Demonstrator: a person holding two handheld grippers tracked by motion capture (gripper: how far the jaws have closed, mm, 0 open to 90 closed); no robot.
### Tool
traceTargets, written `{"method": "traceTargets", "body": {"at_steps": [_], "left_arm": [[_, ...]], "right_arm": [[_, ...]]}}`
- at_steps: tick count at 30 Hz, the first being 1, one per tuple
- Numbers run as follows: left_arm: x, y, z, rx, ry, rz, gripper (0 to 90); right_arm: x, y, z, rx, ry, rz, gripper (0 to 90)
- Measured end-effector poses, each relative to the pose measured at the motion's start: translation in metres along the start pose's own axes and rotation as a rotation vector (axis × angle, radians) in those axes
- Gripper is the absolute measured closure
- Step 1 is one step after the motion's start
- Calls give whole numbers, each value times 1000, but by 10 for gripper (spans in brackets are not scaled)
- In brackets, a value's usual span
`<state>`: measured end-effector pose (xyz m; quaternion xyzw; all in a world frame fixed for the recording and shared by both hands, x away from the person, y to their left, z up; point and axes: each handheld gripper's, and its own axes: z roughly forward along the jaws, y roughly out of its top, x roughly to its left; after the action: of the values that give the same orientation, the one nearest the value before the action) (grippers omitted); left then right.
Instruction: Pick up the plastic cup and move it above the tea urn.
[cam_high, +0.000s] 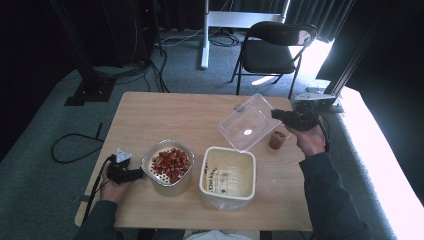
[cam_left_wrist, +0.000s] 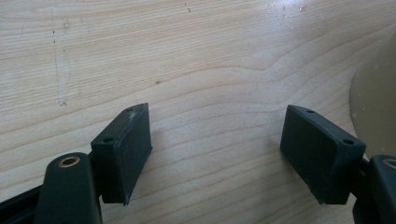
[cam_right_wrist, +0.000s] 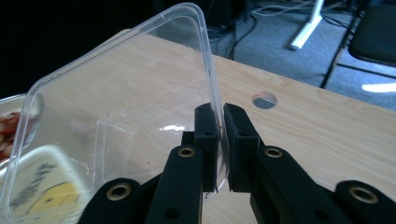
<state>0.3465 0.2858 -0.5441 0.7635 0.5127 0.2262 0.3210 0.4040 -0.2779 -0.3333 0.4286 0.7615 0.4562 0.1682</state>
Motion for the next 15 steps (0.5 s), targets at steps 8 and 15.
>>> {"method": "traceTargets", "body": {"at_steps": [8, 15], "left_arm": [[0, 0, 0, 2, -1, 1, 254], [0, 0, 0, 3, 0, 0, 254]], "right_arm": [[30, -2, -12, 20, 45, -88, 847], [41, -7, -15, 39, 72, -118, 845]]}}
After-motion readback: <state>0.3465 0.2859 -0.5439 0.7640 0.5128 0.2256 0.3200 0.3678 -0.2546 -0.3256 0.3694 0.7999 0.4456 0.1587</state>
